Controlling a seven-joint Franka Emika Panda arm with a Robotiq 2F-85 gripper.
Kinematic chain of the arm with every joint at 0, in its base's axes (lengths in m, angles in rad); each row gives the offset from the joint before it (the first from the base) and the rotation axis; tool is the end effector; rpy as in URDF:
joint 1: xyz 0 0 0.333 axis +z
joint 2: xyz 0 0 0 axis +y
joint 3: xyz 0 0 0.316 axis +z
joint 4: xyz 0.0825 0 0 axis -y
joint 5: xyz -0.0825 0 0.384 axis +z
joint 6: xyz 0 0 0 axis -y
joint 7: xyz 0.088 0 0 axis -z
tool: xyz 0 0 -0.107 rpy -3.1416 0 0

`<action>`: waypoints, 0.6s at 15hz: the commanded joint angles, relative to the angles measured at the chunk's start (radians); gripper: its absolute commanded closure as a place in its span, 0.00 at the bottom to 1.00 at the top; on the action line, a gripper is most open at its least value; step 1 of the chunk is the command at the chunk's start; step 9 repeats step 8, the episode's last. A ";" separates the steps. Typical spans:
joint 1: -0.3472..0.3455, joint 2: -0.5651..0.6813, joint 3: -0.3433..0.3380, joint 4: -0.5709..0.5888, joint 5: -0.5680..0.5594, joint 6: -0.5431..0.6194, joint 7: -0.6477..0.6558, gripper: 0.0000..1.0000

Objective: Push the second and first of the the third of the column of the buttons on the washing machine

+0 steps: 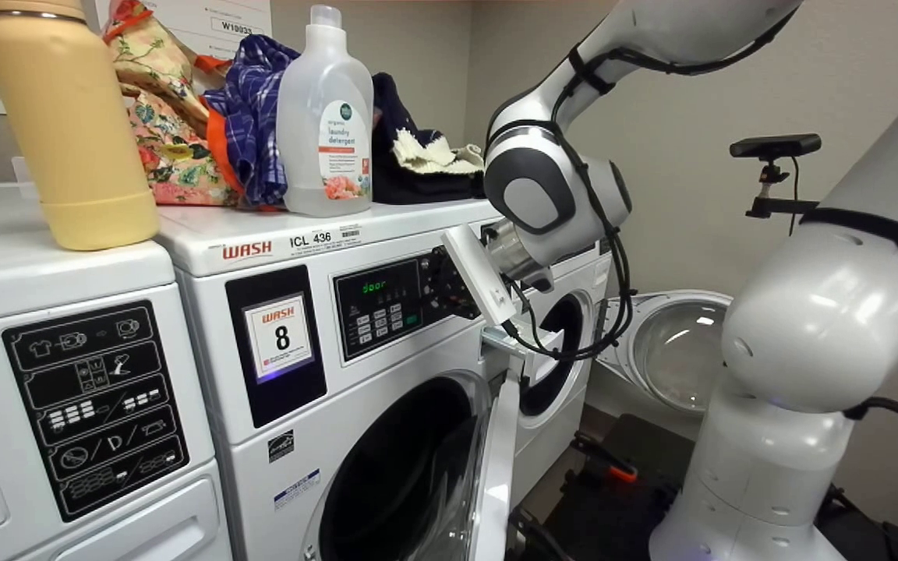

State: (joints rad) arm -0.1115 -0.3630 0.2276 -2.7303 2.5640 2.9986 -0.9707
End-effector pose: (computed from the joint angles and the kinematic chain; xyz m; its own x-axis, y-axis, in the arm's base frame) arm 0.3344 -0.0069 0.3144 0.1443 -0.9895 0.0098 -0.6273 -0.0991 -0.7724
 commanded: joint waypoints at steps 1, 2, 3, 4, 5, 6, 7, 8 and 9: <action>0.047 -0.070 -0.034 -0.036 -0.035 0.028 0.043 0.98; 0.058 -0.075 -0.046 -0.039 -0.043 0.028 0.046 0.98; 0.064 -0.079 -0.052 -0.039 -0.045 0.031 0.044 0.98; 0.070 -0.081 -0.060 -0.040 -0.049 0.032 0.043 0.98; 0.082 -0.084 -0.071 -0.040 -0.057 0.032 0.047 0.99; 0.087 -0.083 -0.077 -0.039 -0.060 0.033 0.045 0.99; 0.094 -0.084 -0.083 -0.036 -0.062 0.037 0.045 0.99; 0.101 -0.086 -0.090 -0.037 -0.066 0.035 0.043 0.99; 0.101 -0.086 -0.090 -0.037 -0.066 0.035 0.043 0.99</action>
